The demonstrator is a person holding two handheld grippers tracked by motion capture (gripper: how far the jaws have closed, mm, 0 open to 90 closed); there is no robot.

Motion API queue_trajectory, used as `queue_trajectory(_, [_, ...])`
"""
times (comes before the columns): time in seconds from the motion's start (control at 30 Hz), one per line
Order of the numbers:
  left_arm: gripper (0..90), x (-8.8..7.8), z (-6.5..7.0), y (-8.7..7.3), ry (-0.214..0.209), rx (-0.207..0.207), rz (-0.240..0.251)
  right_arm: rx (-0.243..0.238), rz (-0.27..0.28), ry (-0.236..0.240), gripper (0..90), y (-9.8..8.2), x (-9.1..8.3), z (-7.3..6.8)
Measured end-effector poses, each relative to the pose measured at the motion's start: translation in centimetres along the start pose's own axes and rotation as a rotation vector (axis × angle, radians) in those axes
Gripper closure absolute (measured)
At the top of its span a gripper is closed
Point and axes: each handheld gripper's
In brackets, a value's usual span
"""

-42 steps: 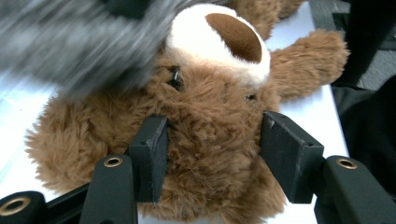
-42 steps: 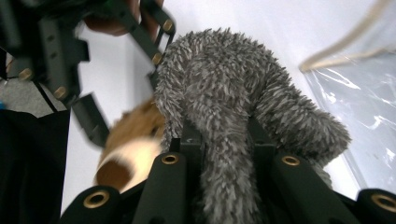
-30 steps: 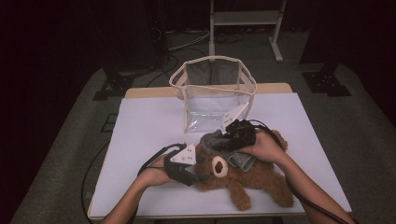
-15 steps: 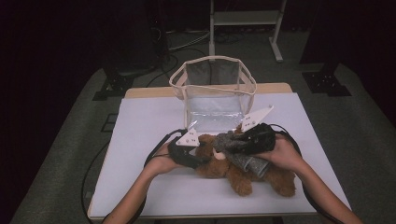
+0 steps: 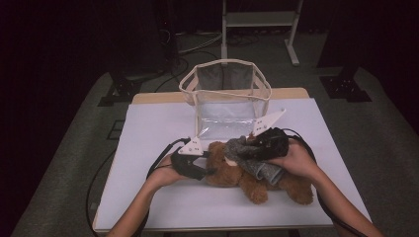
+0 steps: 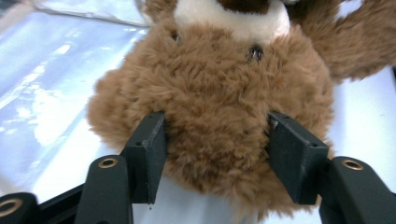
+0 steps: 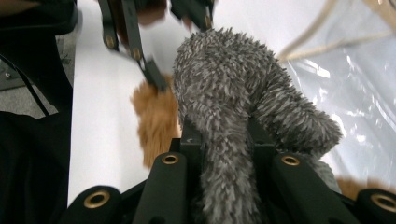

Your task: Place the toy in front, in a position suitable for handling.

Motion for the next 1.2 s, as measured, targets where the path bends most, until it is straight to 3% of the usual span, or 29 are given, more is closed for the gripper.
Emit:
queue_trajectory(0.07, [41.4,0.3,0.2,0.2,-0.028,0.015,0.002,-0.056,-0.026,0.007,73.7,1.9,0.9,-0.4])
queue_trajectory(0.13, [41.6,0.3,0.4,0.3,-0.035,0.024,-0.006,-0.076,-0.043,0.017,73.7,2.9,1.8,-0.6])
queue_trajectory(0.3, [41.3,0.2,0.9,0.1,-0.052,0.045,-0.009,-0.087,-0.089,0.061,73.7,4.6,4.8,-0.5])
queue_trajectory(0.4, [41.4,0.0,1.0,-0.4,-0.054,0.037,0.004,-0.078,-0.091,0.076,73.7,4.5,5.5,-0.5])
queue_trajectory(0.67, [41.4,-0.2,1.1,0.1,-0.04,0.08,-0.012,-0.02,-0.046,0.016,73.6,2.3,2.1,0.9])
queue_trajectory(0.77, [40.8,-0.7,1.0,0.6,-0.036,0.084,0.01,-0.006,-0.032,-0.002,73.6,1.5,1.2,1.3])
queue_trajectory(0.8, [40.0,-1.1,0.9,1.4,-0.035,0.093,0.049,0.02,-0.022,-0.007,73.6,0.7,0.9,1.2])
queue_trajectory(0.97, [35.6,-0.4,1.2,3.0,-0.052,0.126,0.039,0.007,-0.018,0.024,73.6,0.4,1.2,0.4])
queue_trajectory(1.07, [35.6,0.6,1.5,2.8,-0.075,0.143,-0.005,-0.007,-0.02,0.005,73.6,0.0,0.6,0.3])
queue_trajectory(1.2, [36.5,0.4,1.6,2.1,-0.102,0.132,0.008,0.013,-0.033,-0.038,73.6,-1.3,-1.3,1.0])
Point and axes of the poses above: each handheld gripper's, and its own axes: x roughly forward along the jaws, y roughly out of its top, z roughly to its right, and after that the axes turned 2 degrees about -y, right-handed
